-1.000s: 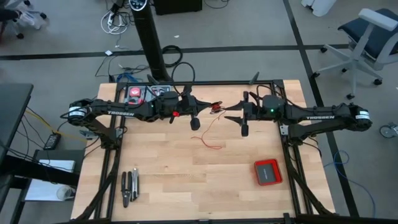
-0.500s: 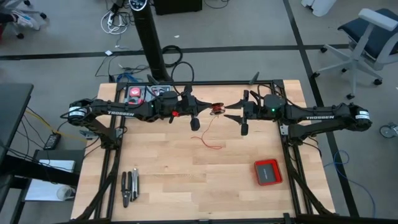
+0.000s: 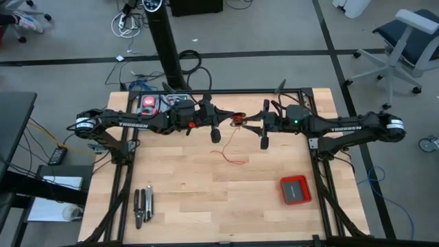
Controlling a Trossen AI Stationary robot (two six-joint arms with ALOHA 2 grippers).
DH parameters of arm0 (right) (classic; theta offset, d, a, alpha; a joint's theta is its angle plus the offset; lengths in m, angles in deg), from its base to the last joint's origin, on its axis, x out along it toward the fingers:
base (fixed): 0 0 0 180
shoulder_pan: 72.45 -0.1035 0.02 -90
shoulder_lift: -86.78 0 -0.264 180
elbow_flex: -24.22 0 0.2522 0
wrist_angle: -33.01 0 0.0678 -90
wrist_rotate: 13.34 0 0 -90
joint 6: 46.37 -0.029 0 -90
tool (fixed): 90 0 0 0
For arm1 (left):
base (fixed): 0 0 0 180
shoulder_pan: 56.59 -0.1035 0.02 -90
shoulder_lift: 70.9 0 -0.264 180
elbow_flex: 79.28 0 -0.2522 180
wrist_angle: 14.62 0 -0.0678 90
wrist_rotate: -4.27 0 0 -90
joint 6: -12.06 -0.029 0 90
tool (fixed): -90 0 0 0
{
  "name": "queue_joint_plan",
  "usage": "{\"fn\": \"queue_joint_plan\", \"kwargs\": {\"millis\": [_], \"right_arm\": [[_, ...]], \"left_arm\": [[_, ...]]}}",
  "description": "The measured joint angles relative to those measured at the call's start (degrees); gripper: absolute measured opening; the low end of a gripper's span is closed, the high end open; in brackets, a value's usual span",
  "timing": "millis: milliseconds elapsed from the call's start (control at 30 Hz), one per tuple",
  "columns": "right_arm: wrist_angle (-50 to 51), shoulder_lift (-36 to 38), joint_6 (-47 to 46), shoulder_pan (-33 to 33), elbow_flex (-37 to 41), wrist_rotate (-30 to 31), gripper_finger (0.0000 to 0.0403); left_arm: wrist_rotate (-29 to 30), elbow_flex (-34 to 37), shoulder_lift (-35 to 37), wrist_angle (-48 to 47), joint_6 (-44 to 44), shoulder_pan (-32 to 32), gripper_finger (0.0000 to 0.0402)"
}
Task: Coil cords
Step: Coil the red wire onto the spool
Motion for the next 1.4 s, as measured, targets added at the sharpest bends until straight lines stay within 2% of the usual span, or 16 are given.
{"fn": "queue_joint_plan", "kwargs": {"millis": [67, 167, 233, 700, 1067, 1400], "right_arm": [[-0.6, -0.6, 0.0, 0.0, 0.0, 0.3, 0.0101], [-1.2, -1.2, 0.1, 0.0, 0.0, 0.3, 0.003], [-1.7, -1.2, 0.3, 0.0, 0.0, 0.6, 0.0012], [-3.2, -1.2, -0.5, 0.0, 0.1, 0.9, 0.0002], [-3.1, -0.5, -0.2, 0.0, -0.1, 1.1, 0.0001], [-2.2, 2.4, 1.0, 0.0, 0.0, -1.3, 0.0]], "left_arm": [[0.0, 0.0, 0.0, 0.0, 0.0, 0.0, 0.0], [0.0, 0.0, 0.0, -0.1, 0.0, 0.0, 0.0], [0.0, 0.0, 0.0, -0.1, 0.0, 0.0, 0.0], [1.6, 0.0, 0.3, -0.5, 0.0, 0.0, 0.0004], [3.6, 0.0, 4.6, -7.3, -0.8, 0.0, 0.012], [3.4, 0.0, 5.3, -16.6, -0.1, 0.1, 0.0132]]}}
